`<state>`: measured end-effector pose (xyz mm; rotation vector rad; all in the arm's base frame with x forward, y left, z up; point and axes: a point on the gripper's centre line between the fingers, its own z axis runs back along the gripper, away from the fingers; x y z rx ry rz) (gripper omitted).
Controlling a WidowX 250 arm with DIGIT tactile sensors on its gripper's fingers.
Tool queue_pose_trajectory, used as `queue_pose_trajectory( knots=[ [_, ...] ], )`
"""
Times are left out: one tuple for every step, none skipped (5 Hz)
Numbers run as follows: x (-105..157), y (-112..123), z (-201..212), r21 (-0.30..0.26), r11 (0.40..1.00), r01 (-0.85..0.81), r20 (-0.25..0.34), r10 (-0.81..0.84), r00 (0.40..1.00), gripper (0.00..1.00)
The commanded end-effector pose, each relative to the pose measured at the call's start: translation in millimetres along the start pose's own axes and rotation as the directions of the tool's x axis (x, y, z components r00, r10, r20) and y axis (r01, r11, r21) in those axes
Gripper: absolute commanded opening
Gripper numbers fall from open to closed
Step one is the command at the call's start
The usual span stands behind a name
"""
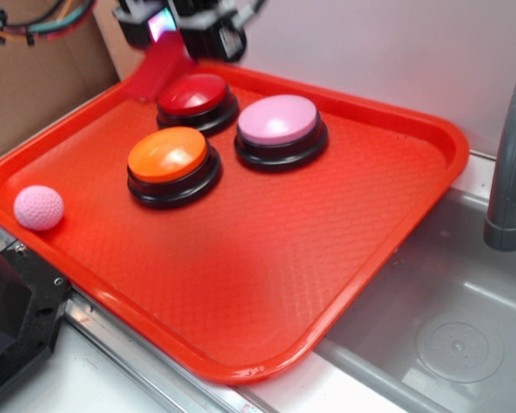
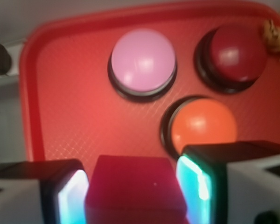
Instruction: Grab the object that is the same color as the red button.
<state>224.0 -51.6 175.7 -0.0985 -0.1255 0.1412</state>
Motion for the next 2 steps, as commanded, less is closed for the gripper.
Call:
queue_pose_trajectory(
  knots=[
    [12.7, 11.8, 42.2, -0.123, 0.991, 0.046, 0.049, -0.041, 0.998, 0.00],
    [18.2, 8.2, 35.0, 0.040, 0.996, 0.074, -0.007, -0.074, 0.997, 0.06]
  ],
)
